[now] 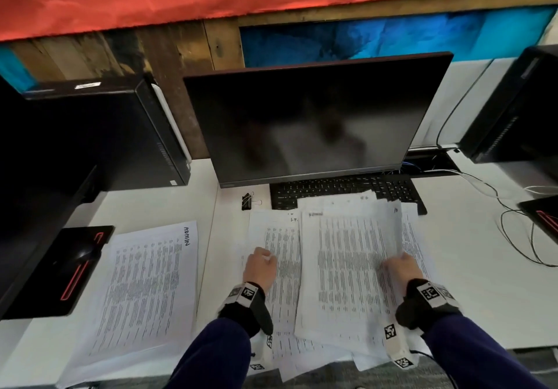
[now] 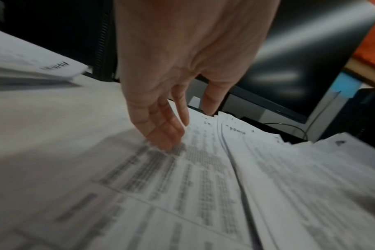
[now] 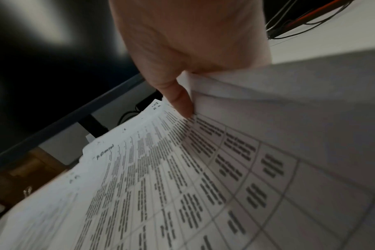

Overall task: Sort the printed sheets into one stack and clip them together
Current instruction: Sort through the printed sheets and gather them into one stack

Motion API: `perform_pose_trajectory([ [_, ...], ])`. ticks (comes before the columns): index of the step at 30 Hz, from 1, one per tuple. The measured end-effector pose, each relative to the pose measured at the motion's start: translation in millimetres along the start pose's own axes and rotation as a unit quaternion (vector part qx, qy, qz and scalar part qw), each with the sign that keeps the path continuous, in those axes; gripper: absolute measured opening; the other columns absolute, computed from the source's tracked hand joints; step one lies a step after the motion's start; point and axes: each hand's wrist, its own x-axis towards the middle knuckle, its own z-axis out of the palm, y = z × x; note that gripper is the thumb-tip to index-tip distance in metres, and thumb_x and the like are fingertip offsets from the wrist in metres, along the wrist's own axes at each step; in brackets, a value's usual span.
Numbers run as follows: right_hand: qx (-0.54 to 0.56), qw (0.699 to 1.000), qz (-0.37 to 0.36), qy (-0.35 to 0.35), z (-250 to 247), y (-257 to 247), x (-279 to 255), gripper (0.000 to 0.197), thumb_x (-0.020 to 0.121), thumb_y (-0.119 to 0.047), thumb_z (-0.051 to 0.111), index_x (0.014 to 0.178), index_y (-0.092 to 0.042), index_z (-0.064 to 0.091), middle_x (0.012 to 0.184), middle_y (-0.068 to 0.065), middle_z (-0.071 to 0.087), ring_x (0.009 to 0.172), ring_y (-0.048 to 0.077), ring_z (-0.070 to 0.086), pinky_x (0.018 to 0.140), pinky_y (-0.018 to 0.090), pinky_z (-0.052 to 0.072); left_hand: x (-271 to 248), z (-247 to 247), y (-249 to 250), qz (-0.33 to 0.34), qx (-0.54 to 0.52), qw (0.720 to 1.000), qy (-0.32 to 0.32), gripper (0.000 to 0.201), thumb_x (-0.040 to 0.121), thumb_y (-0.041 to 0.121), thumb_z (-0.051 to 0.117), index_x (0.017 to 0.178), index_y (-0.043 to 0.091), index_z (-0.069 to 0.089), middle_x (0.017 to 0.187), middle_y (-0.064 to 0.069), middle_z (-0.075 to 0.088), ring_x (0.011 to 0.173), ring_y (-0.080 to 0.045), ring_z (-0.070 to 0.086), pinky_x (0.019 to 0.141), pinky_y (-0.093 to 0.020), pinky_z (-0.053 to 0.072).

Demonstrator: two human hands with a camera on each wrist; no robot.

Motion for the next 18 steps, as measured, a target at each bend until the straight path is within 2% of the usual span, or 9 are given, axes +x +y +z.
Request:
perform_pose_trajectory([
  [2, -0.142, 0.989, 0.024, 0.036, -3.8, 8.1, 4.9, 0.047, 0.090, -0.017, 0.050, 0.133, -0.002, 0.044, 0.133, 0.025, 0.046, 0.122, 0.039, 0.044, 0.107, 0.044, 0.035, 0.5, 18.1, 8.5, -0.019, -0.004, 0.998, -0.054, 0.037, 0.095, 0.026, 0.048, 0.127, 0.007, 0.048, 0.126, -0.010, 0.055, 0.106, -0.024, 0.058, 0.090, -0.031, 0.048],
  [3, -0.162, 0.985, 0.026, 0.045, -4.3, 8.1, 1.3, 0.049, 0.090, -0.018, 0.051, 0.135, -0.002, 0.041, 0.136, 0.025, 0.041, 0.124, 0.040, 0.041, 0.108, 0.043, 0.034, 1.3, 26.3, 12.6, -0.040, -0.018, 0.996, -0.079, 0.043, 0.094, 0.028, 0.049, 0.131, 0.007, 0.045, 0.128, -0.010, 0.053, 0.111, -0.025, 0.056, 0.093, -0.032, 0.048],
  [5, -0.111, 0.993, 0.016, 0.039, -3.9, 8.4, -3.1, 0.049, 0.086, -0.011, 0.057, 0.131, 0.001, 0.041, 0.132, 0.025, 0.043, 0.120, 0.041, 0.045, 0.102, 0.043, 0.039, 4.8, 40.0, 18.2, -0.096, -0.086, 0.983, -0.131, 0.046, 0.090, 0.027, 0.051, 0.131, 0.007, 0.045, 0.119, -0.010, 0.054, 0.105, -0.024, 0.057, 0.086, -0.034, 0.052],
  [8, 0.006, 1.000, 0.004, -0.010, 1.3, 11.0, -3.9, 0.034, 0.082, -0.001, 0.062, 0.112, 0.006, 0.048, 0.108, 0.021, 0.057, 0.096, 0.035, 0.057, 0.078, 0.034, 0.046, 11.4, 52.2, 26.3, -0.131, -0.137, 0.970, -0.155, 0.031, 0.079, 0.024, 0.053, 0.103, 0.004, 0.055, 0.089, -0.011, 0.055, 0.083, -0.024, 0.055, 0.073, -0.031, 0.047],
  [9, 0.042, 0.998, -0.004, -0.037, 2.4, 10.8, -6.0, 0.031, 0.081, 0.003, 0.061, 0.111, 0.007, 0.051, 0.103, 0.020, 0.060, 0.091, 0.033, 0.058, 0.073, 0.034, 0.047, 13.1, 54.3, 27.5, -0.131, -0.127, 0.971, -0.157, 0.034, 0.081, 0.024, 0.054, 0.107, 0.001, 0.055, 0.091, -0.012, 0.057, 0.087, -0.024, 0.055, 0.075, -0.030, 0.044],
  [11, 0.088, 0.992, -0.023, -0.091, 3.0, 6.1, -11.7, 0.028, 0.083, 0.011, 0.056, 0.110, 0.003, 0.053, 0.100, 0.019, 0.061, 0.089, 0.032, 0.059, 0.067, 0.034, 0.050, 18.8, 59.5, 25.0, -0.139, -0.110, 0.973, -0.147, 0.059, 0.088, 0.027, 0.055, 0.137, -0.002, 0.039, 0.126, -0.016, 0.054, 0.116, -0.029, 0.053, 0.094, -0.032, 0.043],
  [13, 0.095, 0.988, -0.038, -0.115, 4.6, 5.1, -11.3, 0.033, 0.081, 0.015, 0.055, 0.113, 0.006, 0.054, 0.103, 0.021, 0.063, 0.094, 0.035, 0.061, 0.076, 0.041, 0.053, 17.1, 60.1, 22.3, -0.153, -0.125, 0.970, -0.139, 0.076, 0.089, 0.031, 0.057, 0.148, 0.002, 0.020, 0.150, -0.015, 0.033, 0.136, -0.031, 0.037, 0.111, -0.038, 0.033],
  [16, 0.112, 0.979, -0.057, -0.157, -2.2, 0.4, -13.1, 0.038, 0.080, 0.010, 0.061, 0.117, 0.004, 0.056, 0.108, 0.022, 0.066, 0.101, 0.038, 0.063, 0.095, 0.054, 0.048, 16.7, 57.8, 17.1, -0.142, -0.166, 0.967, -0.129, 0.086, 0.085, 0.034, 0.064, 0.149, 0.006, 0.015, 0.155, -0.013, 0.023, 0.141, -0.030, 0.028, 0.115, -0.041, 0.027],
  [18, 0.140, 0.967, -0.066, -0.200, -12.4, -6.2, -15.2, 0.033, 0.081, 0.008, 0.062, 0.113, -0.001, 0.059, 0.108, 0.021, 0.067, 0.099, 0.037, 0.064, 0.097, 0.054, 0.047, 15.5, 53.1, 16.1, -0.127, -0.222, 0.961, -0.105, 0.094, 0.069, 0.043, 0.075, 0.145, 0.011, 0.029, 0.148, -0.010, 0.037, 0.134, -0.030, 0.040, 0.112, -0.041, 0.032],
])
